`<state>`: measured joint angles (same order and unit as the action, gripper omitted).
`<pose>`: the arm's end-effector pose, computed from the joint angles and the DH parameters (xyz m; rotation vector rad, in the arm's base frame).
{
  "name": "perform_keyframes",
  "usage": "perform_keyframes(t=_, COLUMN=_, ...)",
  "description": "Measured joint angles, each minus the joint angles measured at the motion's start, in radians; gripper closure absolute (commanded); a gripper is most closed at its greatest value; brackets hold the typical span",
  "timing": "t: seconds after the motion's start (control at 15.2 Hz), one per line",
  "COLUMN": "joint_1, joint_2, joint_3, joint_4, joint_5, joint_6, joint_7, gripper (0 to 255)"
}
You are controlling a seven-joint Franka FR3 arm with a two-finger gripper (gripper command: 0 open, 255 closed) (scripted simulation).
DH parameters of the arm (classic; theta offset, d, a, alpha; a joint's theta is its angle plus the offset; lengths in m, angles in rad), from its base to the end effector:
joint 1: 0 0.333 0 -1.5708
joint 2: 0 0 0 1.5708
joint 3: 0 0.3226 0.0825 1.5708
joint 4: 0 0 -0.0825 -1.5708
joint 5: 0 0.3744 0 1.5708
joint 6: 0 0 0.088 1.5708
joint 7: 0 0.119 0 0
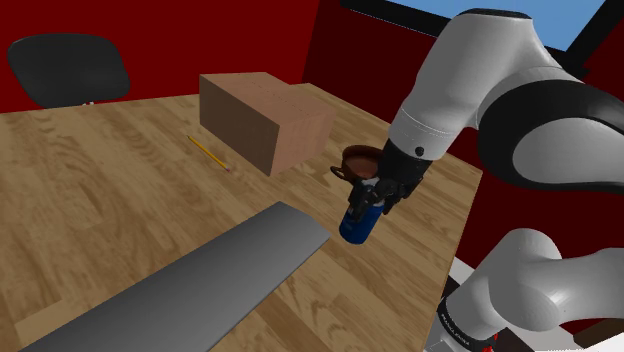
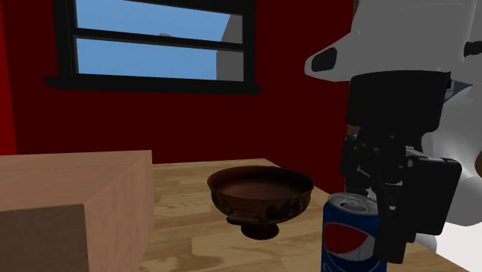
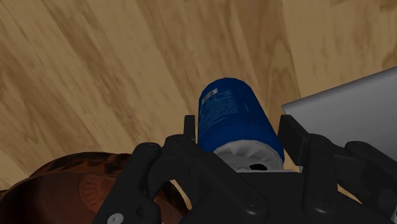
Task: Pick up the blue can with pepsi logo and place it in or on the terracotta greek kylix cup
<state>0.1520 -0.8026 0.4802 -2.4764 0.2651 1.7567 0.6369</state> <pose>0.2342 0.2320 0.5135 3.0784 -0.2764 0.1038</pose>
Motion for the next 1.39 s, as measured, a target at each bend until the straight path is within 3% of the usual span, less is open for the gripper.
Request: perform_keyframes(t=1.39, joint_1=-0.030, joint_2=0.047, joint_3=-0.052, joint_4=0.275, joint_5=-0.054, joint_6=-0.231, joint_7=0.002, gripper=255)
